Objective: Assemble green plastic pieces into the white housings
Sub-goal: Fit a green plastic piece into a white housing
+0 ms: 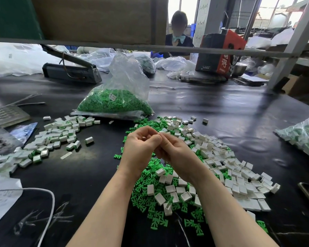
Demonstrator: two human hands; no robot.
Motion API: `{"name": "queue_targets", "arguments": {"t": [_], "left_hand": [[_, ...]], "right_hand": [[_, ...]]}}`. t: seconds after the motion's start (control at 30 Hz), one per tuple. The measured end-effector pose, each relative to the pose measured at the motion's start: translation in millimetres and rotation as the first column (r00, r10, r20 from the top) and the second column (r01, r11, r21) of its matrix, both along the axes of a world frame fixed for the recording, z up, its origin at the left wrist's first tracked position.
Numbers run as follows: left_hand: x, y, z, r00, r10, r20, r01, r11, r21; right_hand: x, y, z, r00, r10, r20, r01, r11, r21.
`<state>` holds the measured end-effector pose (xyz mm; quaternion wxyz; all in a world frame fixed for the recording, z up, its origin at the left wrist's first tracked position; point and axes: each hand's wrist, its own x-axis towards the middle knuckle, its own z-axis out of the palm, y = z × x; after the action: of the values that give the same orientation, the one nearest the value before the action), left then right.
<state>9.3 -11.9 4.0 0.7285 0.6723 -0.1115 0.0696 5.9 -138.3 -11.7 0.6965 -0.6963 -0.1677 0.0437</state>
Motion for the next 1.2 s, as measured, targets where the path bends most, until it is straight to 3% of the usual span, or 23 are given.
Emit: {"name": "queue_targets", "arguments": {"t": [0.47, 1.2], "left_hand": [[-1.6, -0.4, -0.5, 1.0, -0.014, -0.022, 0.015, 1.0, 0.022], [-2.9, -1.7, 0.5, 1.0, -0.023, -0.018, 0.023, 1.0, 0.001]], "right_hand": [[5.0, -1.5, -8.0, 0.993, 0.039, -0.109, -0.028, 0.995, 0.097], [4.5, -3.9, -3.9, 1.0, -0.026, -0.018, 0.026, 1.0, -0.002]]}}
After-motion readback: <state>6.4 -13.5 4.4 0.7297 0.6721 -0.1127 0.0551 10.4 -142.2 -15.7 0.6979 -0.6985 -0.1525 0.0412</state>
